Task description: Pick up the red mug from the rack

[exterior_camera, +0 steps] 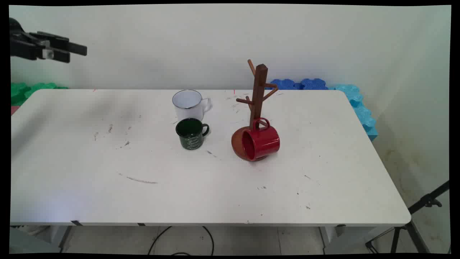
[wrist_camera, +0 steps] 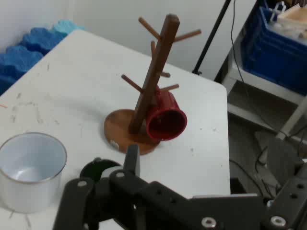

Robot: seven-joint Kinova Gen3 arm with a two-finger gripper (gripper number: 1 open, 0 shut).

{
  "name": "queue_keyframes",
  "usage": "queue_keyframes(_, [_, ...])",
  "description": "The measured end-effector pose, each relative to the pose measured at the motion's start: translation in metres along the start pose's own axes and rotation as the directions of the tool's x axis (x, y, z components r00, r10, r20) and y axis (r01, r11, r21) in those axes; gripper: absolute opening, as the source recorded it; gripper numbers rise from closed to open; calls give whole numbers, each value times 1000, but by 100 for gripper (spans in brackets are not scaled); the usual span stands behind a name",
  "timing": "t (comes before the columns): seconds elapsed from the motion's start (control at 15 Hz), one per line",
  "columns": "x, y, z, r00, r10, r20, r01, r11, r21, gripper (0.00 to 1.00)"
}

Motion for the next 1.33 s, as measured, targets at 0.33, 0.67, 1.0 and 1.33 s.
queue_keyframes(0.33, [23, 21, 38, 998, -33, -60, 34, 999, 12, 100])
queue_keyframes(0.67, [43, 35, 109, 988, -137, -66, 140, 989, 50, 100])
queue_keyframes(1.0, [53, 68, 196, 980, -193, -48, 196, 979, 56, 100])
queue_keyframes(1.33, [45, 111, 264, 981, -192, -7, 192, 979, 76, 100])
